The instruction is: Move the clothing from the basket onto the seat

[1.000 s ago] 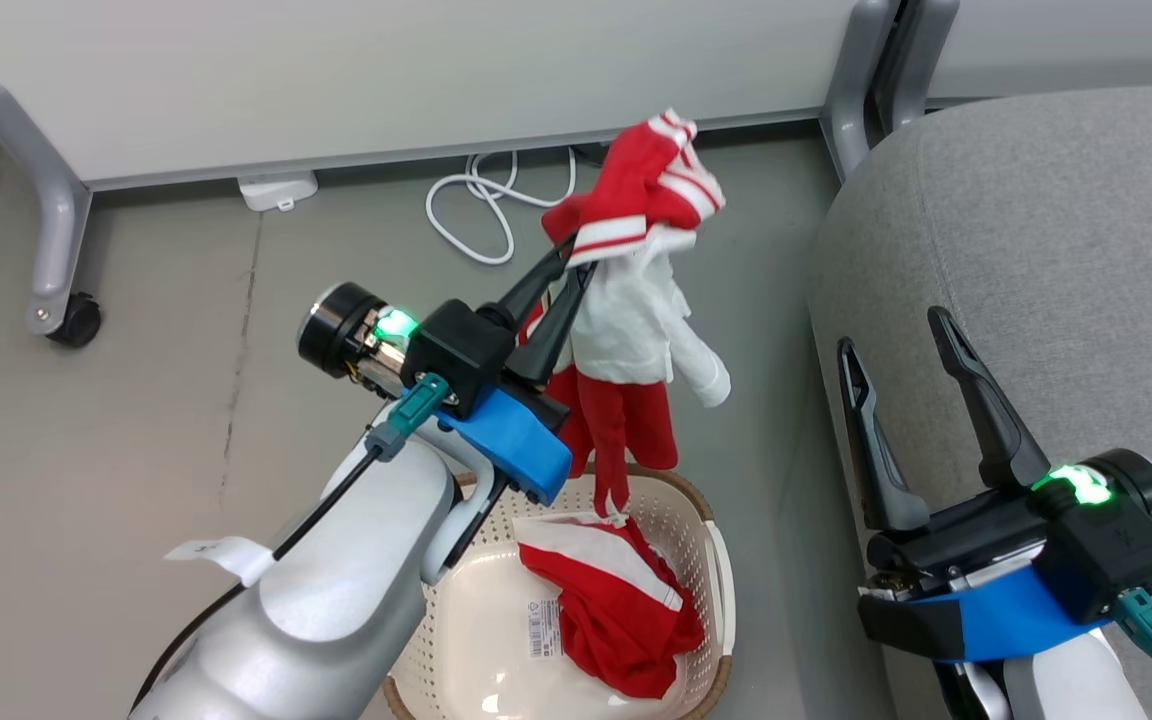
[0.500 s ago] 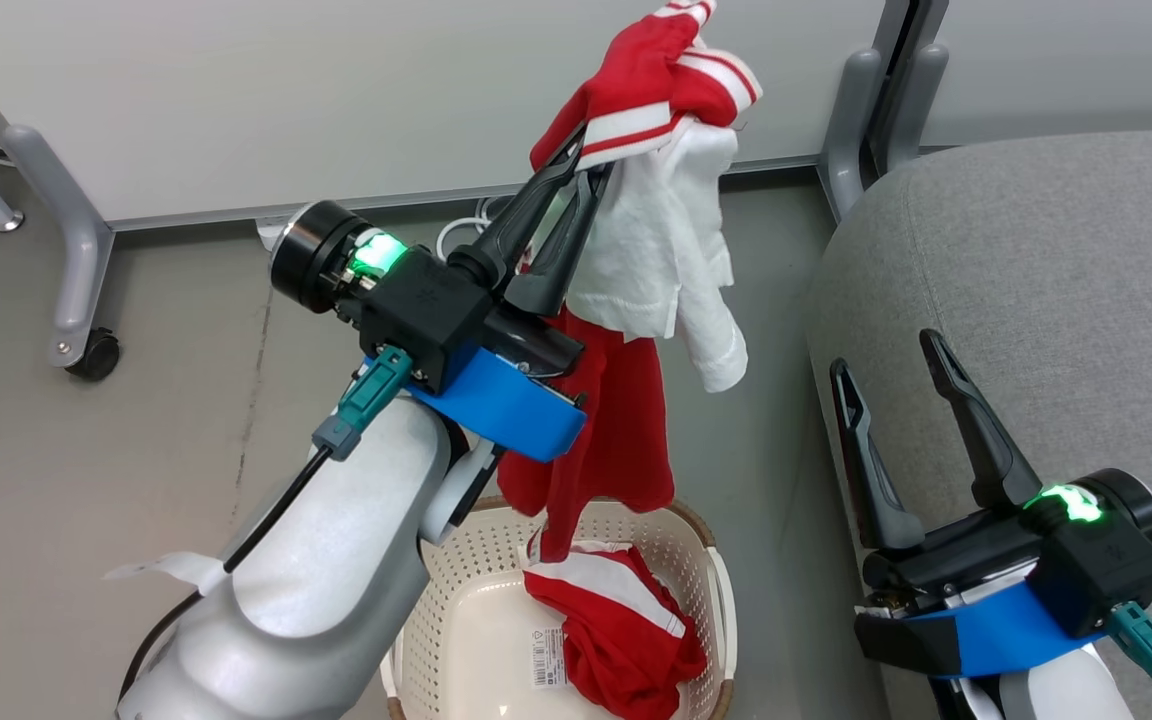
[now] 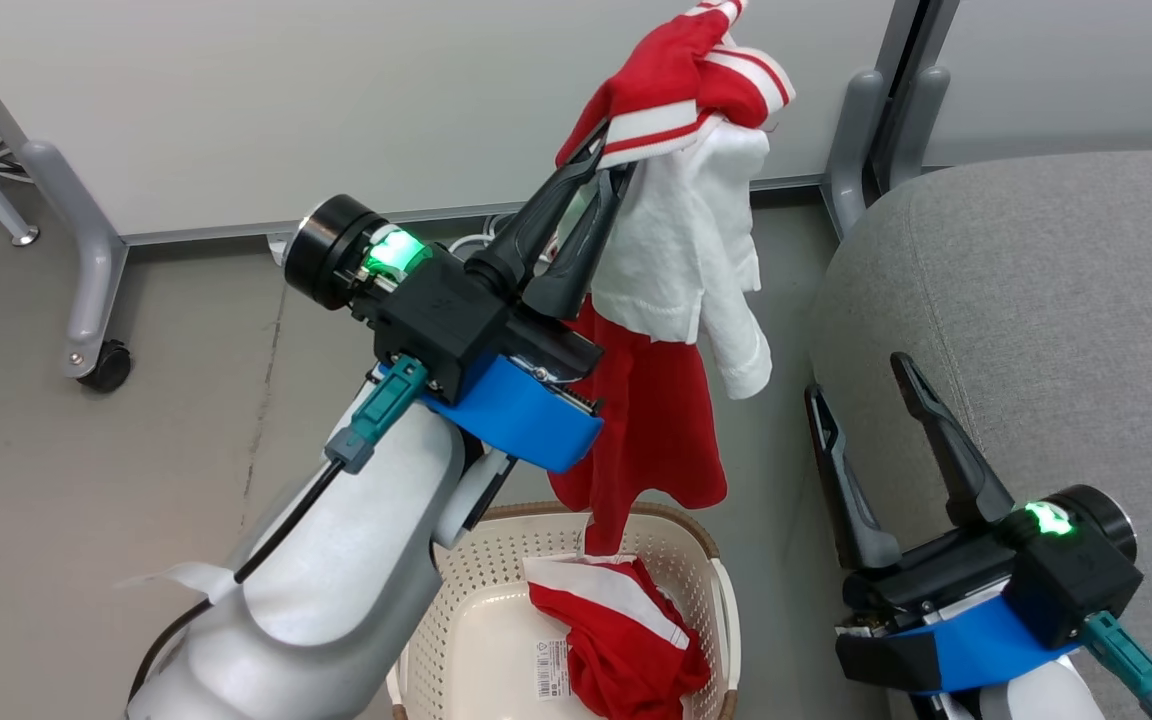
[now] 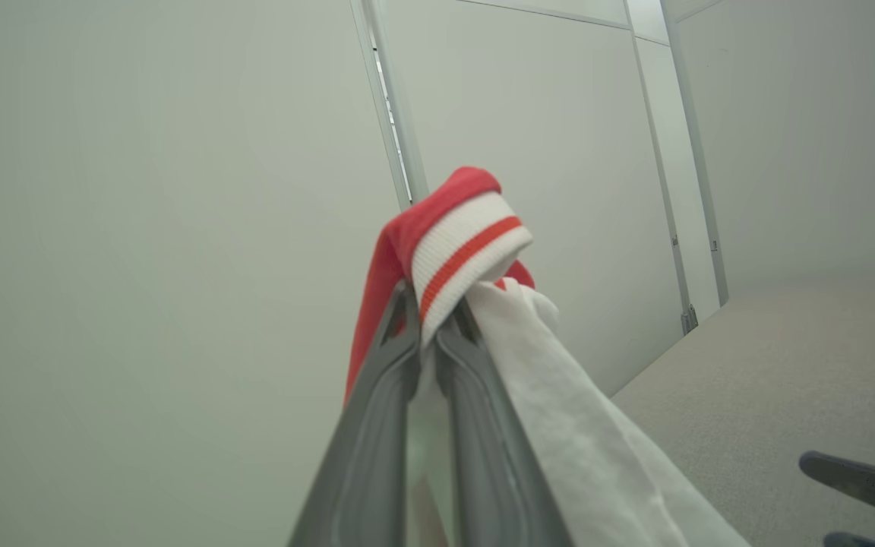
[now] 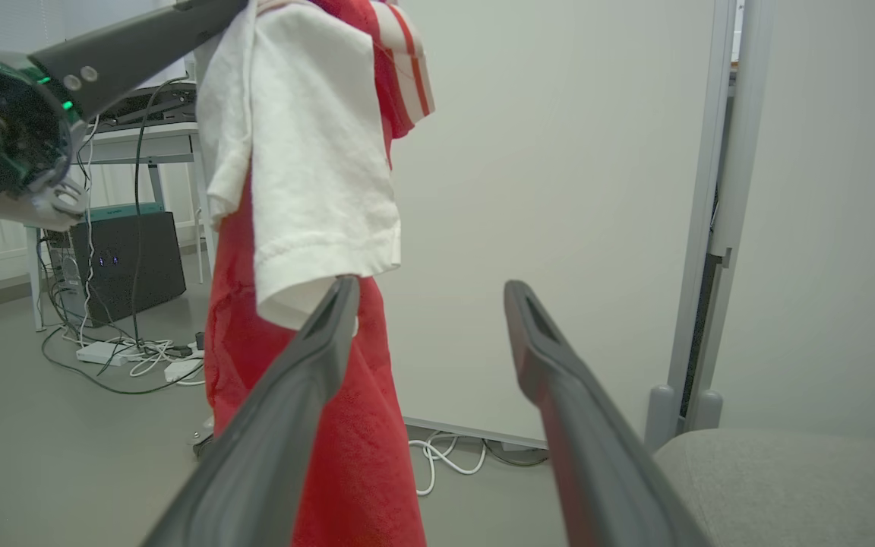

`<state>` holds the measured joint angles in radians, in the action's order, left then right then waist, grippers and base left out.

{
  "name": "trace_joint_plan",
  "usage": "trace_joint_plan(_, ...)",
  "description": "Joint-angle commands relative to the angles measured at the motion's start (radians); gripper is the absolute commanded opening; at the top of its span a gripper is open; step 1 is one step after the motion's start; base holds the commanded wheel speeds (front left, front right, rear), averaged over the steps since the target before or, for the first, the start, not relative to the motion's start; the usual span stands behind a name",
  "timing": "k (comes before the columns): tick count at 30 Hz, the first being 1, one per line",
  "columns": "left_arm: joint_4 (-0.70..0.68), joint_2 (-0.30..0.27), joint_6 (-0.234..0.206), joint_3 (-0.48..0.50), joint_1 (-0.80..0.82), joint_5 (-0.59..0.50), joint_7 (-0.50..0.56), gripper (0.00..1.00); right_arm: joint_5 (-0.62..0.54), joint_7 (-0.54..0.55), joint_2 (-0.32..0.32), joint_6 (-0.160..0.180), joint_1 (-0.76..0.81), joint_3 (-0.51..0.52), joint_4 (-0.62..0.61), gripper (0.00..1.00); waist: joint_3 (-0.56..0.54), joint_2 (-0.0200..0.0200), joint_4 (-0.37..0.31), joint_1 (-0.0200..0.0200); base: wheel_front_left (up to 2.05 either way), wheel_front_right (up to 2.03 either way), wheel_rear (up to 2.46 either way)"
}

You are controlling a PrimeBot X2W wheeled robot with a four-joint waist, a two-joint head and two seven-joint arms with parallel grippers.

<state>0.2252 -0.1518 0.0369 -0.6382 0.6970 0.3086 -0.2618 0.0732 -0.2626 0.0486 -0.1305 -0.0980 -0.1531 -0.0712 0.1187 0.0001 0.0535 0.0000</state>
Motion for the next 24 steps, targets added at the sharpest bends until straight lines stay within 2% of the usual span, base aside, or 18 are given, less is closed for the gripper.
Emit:
trace_joint_plan(1,-0.001,0.006,0.003,-0.007,0.001,-0.003,-0.005,0.0,0.006,-0.003,0.003,0.0,0.011,-0.011,0.009,1.0,0.0,-0.0001,0.003,0.0,0.0,0.0,0.0)
trace_joint_plan(17,0.009,0.065,-0.002,-0.068,0.064,-0.019,-0.005,0.0,0.082,-0.003,0.004,0.0,-0.073,-0.174,0.143,1.0,0.023,-0.0001,0.039,0.0,0.0,0.0,0.0)
trace_joint_plan(24,0.005,0.082,-0.014,-0.093,0.078,-0.022,-0.005,0.0,0.107,-0.003,0.004,0.0,-0.117,-0.193,0.181,1.0,0.036,-0.0001,0.056,0.0,0.0,0.0,0.0)
